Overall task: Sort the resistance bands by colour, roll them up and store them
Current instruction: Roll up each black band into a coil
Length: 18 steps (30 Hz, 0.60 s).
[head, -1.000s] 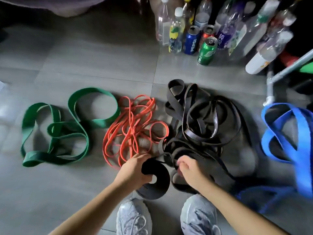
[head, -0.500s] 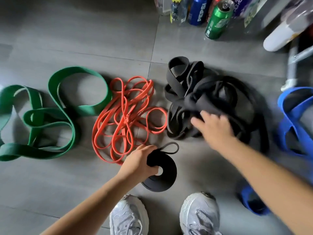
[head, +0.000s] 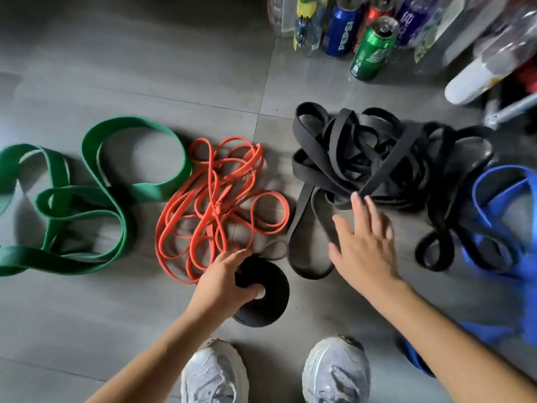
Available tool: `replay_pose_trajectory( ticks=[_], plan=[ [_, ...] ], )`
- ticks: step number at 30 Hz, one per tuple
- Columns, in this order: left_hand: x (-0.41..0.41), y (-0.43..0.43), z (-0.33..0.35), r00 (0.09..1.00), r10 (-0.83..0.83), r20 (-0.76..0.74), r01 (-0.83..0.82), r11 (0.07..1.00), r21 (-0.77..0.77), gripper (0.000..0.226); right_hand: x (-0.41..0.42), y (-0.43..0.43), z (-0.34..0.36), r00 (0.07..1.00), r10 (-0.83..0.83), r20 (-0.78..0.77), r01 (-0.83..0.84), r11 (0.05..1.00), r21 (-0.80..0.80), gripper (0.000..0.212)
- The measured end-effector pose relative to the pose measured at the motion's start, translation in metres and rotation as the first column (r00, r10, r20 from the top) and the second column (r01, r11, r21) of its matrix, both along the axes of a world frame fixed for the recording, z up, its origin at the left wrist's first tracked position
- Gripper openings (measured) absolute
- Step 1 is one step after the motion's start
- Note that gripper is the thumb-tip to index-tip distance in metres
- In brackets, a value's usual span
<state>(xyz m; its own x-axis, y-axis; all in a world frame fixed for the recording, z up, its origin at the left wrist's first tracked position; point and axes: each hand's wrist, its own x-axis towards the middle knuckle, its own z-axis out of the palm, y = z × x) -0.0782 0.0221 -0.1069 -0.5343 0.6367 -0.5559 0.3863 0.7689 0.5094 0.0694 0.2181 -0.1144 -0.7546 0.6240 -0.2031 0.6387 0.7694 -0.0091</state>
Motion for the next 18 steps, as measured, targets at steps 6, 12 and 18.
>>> replay_pose_trajectory(
  ticks=[6,12,18],
  plan=[
    [-0.008,-0.049,0.007,0.997,0.042,-0.065,-0.042,0.999,0.004,0.068,-0.061,-0.066,-0.020,0.876,0.458,-0.148,-0.481,0.846,-0.230,0.084],
    [-0.020,-0.103,0.003,0.966,0.244,-0.089,-0.249,0.967,-0.058,0.061,-0.137,-0.096,-0.039,0.550,0.827,0.118,-0.746,0.550,-0.375,0.103],
    [-0.040,-0.123,-0.002,0.943,0.314,-0.107,-0.322,0.944,-0.067,0.058,-0.153,-0.101,-0.057,0.512,0.843,0.164,-0.797,0.537,-0.275,0.067]
  ],
)
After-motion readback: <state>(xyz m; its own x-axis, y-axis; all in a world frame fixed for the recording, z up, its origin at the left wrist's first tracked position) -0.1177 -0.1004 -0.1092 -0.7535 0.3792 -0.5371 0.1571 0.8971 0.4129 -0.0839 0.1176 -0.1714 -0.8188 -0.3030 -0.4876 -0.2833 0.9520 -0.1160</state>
